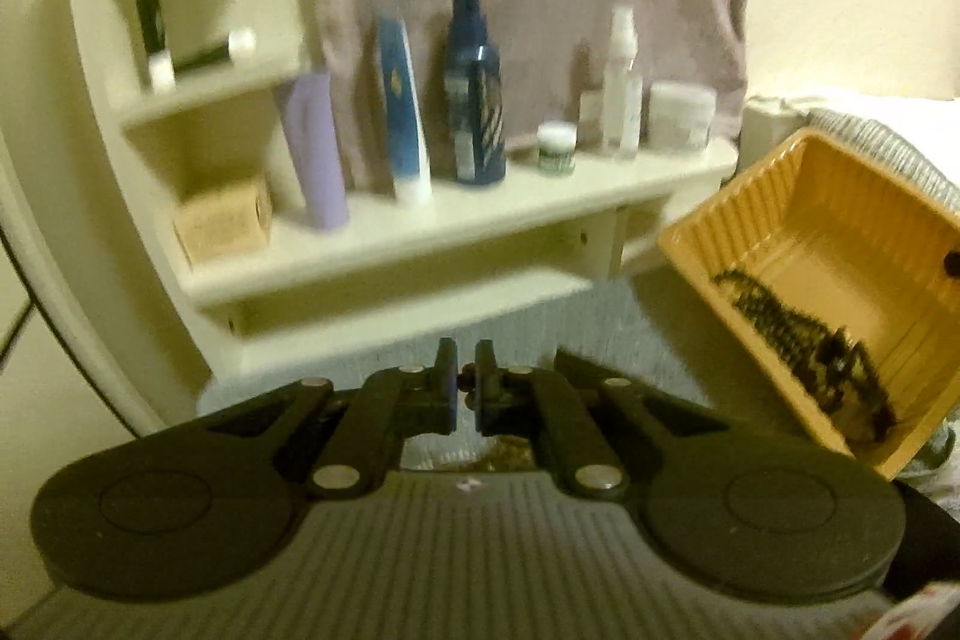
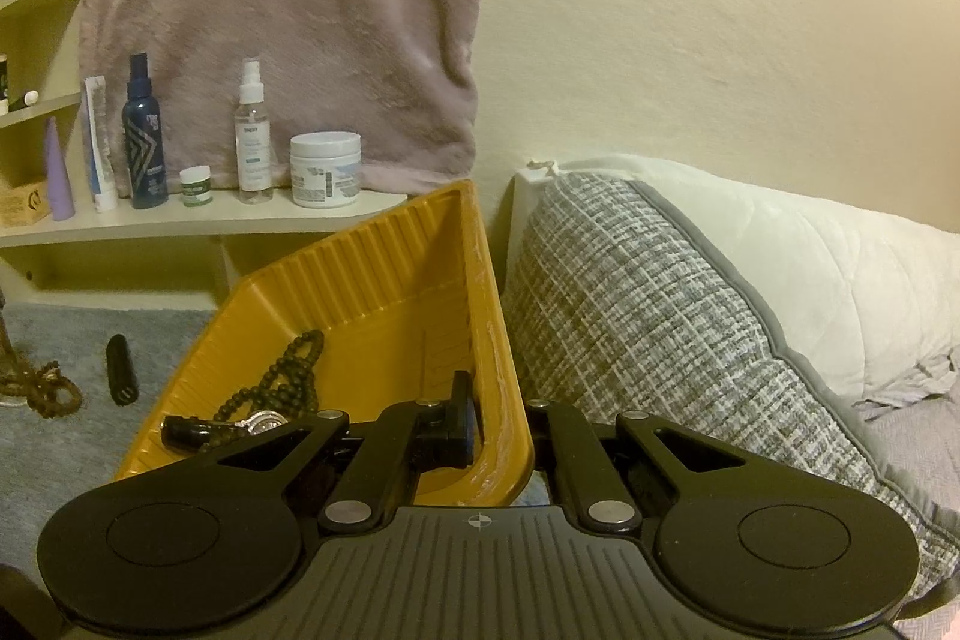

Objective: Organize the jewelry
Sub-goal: 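Grasp the long brown wooden bead necklace with the left gripper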

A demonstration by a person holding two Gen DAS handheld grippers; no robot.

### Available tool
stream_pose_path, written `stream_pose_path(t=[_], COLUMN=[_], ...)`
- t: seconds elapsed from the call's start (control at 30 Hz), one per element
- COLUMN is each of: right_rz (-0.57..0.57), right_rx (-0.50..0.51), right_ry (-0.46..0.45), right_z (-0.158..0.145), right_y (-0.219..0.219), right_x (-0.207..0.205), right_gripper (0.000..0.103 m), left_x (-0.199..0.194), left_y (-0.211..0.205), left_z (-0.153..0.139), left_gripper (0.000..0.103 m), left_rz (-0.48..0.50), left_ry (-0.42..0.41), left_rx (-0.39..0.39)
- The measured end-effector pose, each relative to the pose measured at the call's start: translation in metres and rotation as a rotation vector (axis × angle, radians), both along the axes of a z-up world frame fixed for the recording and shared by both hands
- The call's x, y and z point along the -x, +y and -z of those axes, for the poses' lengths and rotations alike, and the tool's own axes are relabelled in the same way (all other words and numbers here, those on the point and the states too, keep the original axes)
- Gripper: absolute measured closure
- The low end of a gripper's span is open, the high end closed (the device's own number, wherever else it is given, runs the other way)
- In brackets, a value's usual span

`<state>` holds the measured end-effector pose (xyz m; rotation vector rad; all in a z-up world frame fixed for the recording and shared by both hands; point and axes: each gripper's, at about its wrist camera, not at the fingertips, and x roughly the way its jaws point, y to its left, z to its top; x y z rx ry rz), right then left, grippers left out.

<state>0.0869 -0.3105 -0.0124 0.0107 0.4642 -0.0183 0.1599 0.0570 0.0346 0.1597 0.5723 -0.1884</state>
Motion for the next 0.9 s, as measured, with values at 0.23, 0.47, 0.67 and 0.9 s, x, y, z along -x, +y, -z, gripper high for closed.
stream_pose_path(t=[0.23,0.47,0.67,0.9], right_rz=[-0.003,-0.006,-0.007,-0.007], right_rx=[0.001,0.001,0.0,-0.002], right_ry=[-0.003,-0.004,-0.006,-0.005], right_z=[-0.001,-0.002,-0.003,-0.003], right_y=[0.001,0.002,0.002,0.0], right_x=[0.0,0.0,0.0,0.0], right_gripper=[0.098,0.098,0.098,0.098], left_x=[0.002,0.003,0.0,-0.012], left_y=[-0.002,-0.002,-0.006,-0.004], left_z=[-0.043,-0.081,-0.088,-0.028], left_gripper=[0.099,0.103,0.103,0.1], left_rz=[0.038,0.057,0.079,0.049], left_ry=[-0.087,-0.161,-0.16,-0.016], left_rx=[-0.018,-0.037,-0.056,-0.048])
